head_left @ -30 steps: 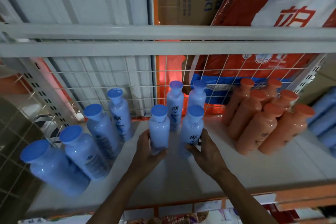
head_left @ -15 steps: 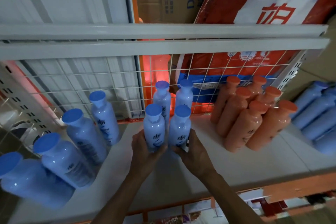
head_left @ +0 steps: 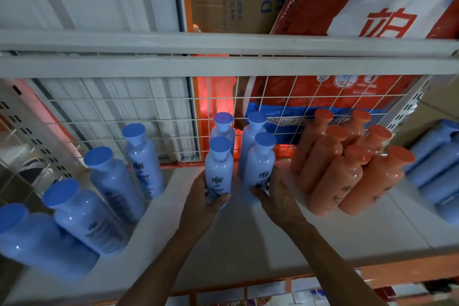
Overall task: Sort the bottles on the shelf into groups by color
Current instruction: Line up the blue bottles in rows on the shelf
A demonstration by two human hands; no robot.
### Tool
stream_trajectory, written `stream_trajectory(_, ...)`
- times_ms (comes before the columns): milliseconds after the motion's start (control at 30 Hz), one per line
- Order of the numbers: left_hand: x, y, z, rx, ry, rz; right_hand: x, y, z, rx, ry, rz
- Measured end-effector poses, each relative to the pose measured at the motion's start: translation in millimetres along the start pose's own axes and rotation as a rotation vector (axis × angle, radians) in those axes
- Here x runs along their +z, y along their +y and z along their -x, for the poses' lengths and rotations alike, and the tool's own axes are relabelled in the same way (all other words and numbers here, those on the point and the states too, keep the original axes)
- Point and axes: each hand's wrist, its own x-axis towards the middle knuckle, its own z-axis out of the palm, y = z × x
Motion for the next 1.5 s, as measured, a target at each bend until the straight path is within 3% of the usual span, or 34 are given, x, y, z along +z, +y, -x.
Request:
stream_trajectory(233,16,-7,-9,-0.019,0.025,-0.072,-3,5,-4,-0.016,-0.016,0.030)
stream_trajectory(800,26,13,-6,-0.008,0.049,0.038,-6,1,-4,-0.012,-0.058,-0.066)
stream_trajectory(1000,20,5,21,-0.122,0.070,-0.160,-6,23,19,0.085,-0.034,0.126)
stream_trajectory(1100,14,7,38,-0.131,0.167,-0.306,-2,34,39,-0.062,-0.012,0.220)
stream_trajectory(1233,-3,17,60,-0.123,0.335,-0.442,17,32,50,-0.243,-0.133,0.297)
stream_trajectory(1500,-54,25,98,-0.183,0.636,-0.515,70,-30,37,-0.430,-0.372,0.130)
